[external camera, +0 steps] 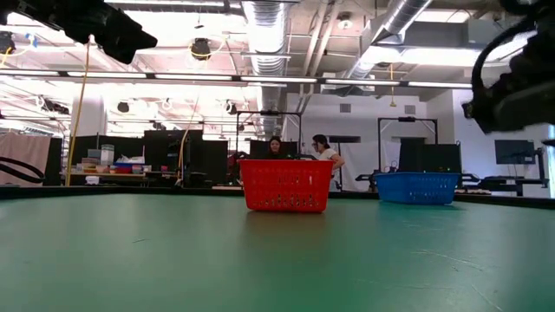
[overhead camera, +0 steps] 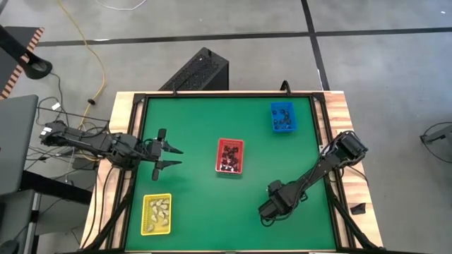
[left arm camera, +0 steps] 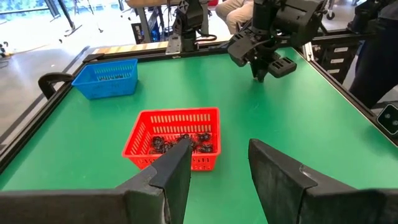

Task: Sort Halloween decoration
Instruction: Put the black skull toy into the blue bin

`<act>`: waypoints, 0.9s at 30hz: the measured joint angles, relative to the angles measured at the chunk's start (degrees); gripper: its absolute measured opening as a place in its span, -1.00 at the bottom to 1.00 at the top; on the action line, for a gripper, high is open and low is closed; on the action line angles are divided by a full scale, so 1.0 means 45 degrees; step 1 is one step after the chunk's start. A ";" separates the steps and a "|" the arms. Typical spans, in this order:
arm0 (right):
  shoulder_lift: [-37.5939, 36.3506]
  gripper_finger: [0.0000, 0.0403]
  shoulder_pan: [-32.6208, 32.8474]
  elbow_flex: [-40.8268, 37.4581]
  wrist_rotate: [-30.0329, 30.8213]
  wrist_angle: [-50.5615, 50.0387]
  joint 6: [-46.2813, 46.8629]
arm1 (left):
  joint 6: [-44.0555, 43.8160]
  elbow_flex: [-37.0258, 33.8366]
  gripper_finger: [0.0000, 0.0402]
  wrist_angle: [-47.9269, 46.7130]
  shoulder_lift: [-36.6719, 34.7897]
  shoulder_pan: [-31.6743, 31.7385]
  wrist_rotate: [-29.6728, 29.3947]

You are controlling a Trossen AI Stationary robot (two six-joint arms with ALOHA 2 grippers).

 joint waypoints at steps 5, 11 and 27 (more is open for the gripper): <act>-0.0683 -0.49 -0.0010 -0.0019 0.0895 0.0040 0.0012 | -0.0083 0.0000 -0.25 -0.0003 0.0000 0.0004 0.0003; -0.1601 -0.50 -0.0172 -0.0019 0.1917 -0.0251 -0.0196 | -0.0116 0.0000 -0.25 -0.0032 -0.0002 -0.0001 0.0003; -0.4195 -0.50 -0.7245 -0.0005 0.5543 -0.1532 -0.8281 | -0.0261 -0.0005 -0.25 -0.0224 -0.0005 -0.0001 0.0008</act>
